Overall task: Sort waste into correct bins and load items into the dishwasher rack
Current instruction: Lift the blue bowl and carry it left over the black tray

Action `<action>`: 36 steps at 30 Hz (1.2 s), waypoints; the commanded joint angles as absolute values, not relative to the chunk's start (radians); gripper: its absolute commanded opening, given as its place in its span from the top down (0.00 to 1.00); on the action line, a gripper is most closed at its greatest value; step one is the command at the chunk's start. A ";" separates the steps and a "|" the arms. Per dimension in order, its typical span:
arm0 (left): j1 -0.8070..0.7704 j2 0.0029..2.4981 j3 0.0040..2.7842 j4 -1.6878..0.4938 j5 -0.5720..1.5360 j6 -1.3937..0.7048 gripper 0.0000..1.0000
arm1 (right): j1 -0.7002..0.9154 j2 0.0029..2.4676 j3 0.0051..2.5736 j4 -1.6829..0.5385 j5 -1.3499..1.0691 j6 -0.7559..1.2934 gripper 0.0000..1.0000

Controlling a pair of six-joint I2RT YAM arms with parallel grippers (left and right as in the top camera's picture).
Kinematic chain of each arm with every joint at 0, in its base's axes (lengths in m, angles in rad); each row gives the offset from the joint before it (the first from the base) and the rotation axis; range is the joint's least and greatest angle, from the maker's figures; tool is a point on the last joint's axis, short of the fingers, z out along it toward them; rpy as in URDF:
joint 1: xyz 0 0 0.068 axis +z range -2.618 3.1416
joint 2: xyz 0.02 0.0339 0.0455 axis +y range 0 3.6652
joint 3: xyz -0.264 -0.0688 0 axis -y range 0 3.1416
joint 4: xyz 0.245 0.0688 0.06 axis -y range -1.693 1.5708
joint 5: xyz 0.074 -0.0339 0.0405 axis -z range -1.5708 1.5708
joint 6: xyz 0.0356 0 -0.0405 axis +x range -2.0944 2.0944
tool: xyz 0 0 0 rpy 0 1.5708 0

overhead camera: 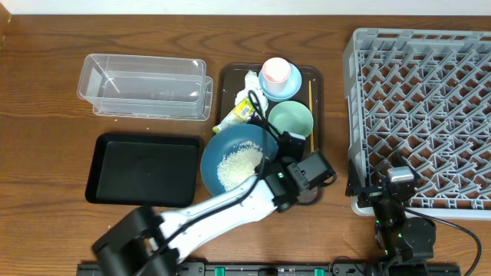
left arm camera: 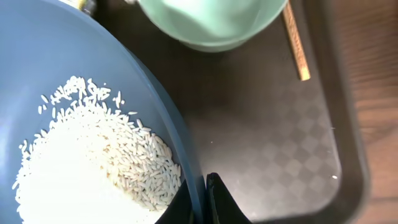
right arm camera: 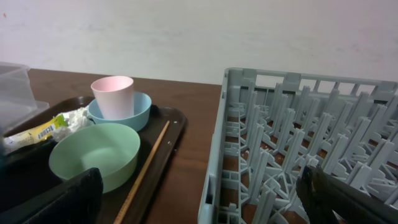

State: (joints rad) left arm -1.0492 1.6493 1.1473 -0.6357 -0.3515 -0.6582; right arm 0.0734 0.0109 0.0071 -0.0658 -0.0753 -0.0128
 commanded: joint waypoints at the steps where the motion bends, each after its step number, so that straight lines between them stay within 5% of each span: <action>1: -1.044 1.574 1.165 -0.666 -0.446 -0.667 0.94 | 0.084 0.007 0.006 -0.070 -0.079 -0.026 0.01; 15: -0.794 1.381 1.165 -0.748 -0.428 -0.666 0.94 | 0.084 0.007 0.006 -0.070 -0.079 -0.026 0.01; 36: -0.317 1.371 1.164 -0.747 0.209 -0.537 0.94 | 0.084 0.007 0.006 -0.070 -0.079 -0.026 0.01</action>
